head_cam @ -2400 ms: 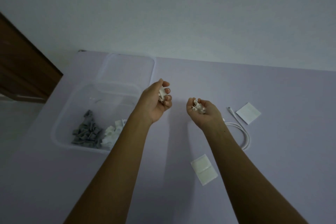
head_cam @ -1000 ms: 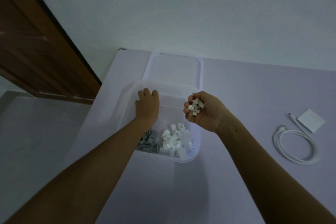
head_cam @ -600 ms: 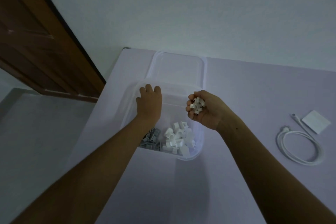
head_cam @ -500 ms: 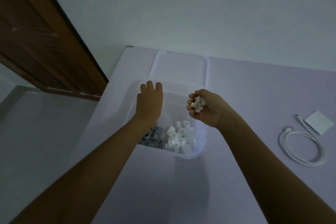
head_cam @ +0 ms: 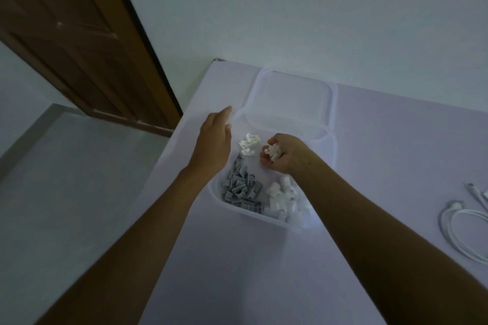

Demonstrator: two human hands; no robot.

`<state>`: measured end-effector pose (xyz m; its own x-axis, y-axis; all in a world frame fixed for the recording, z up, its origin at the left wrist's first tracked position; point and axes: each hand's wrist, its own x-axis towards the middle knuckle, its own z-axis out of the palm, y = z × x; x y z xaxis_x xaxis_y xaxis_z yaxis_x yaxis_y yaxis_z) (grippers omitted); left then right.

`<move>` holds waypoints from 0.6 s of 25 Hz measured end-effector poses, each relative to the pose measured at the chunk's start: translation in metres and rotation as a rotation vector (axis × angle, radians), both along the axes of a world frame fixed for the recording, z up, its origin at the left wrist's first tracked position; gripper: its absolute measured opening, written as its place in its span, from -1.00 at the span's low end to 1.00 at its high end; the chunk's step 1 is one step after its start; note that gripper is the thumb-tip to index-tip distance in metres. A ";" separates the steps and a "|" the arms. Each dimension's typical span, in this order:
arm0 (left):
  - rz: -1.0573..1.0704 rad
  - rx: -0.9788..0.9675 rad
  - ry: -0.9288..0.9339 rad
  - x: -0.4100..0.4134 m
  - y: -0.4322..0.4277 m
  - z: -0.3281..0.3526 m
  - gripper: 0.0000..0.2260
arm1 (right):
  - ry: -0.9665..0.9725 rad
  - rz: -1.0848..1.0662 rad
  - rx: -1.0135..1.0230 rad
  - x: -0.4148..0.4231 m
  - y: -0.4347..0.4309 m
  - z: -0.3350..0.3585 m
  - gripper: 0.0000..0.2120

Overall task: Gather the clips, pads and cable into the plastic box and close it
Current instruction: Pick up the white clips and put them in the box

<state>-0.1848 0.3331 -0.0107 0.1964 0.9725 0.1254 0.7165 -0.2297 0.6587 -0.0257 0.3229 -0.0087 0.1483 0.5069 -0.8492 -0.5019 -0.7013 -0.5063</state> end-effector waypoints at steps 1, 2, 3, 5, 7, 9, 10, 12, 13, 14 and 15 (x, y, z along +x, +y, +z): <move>0.008 -0.019 -0.009 0.001 -0.002 -0.003 -0.64 | -0.008 -0.003 0.010 -0.004 0.003 0.000 -0.82; 0.019 -0.030 -0.021 0.002 -0.004 -0.005 -0.65 | -0.015 -0.012 0.027 -0.007 0.004 0.000 -0.82; 0.028 -0.033 -0.029 0.003 -0.005 -0.007 -0.66 | -0.005 -0.021 0.043 -0.010 0.006 0.000 -0.83; 0.037 -0.037 -0.041 0.004 -0.005 -0.008 -0.67 | 0.015 -0.004 0.058 -0.013 0.005 0.004 -0.84; 0.039 -0.043 -0.025 0.005 -0.005 -0.009 -0.66 | 0.029 0.049 0.066 -0.017 0.006 0.008 -0.92; 0.043 -0.035 0.006 0.005 -0.005 -0.010 -0.65 | 0.031 0.074 0.077 -0.016 0.005 0.009 -0.76; 0.044 -0.032 0.015 0.005 -0.005 -0.011 -0.64 | 0.039 0.081 0.080 -0.015 0.005 0.010 -0.73; 0.046 -0.035 0.027 0.006 -0.005 -0.011 -0.64 | 0.048 0.118 0.078 -0.015 0.003 0.012 -0.81; 0.048 -0.037 0.031 0.007 -0.005 -0.010 -0.64 | 0.062 0.112 0.088 -0.016 0.002 0.014 -0.86; 0.050 -0.040 0.032 0.007 -0.005 -0.010 -0.64 | 0.064 0.092 0.092 -0.018 0.000 0.015 -0.87; 0.051 -0.040 0.031 0.007 -0.006 -0.009 -0.64 | 0.069 0.060 0.096 -0.019 0.000 0.017 -0.86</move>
<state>-0.1773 0.3276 -0.0198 0.1494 0.9854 0.0814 0.7468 -0.1664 0.6439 -0.0450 0.3227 0.0081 0.0580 0.5925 -0.8035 -0.4967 -0.6810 -0.5381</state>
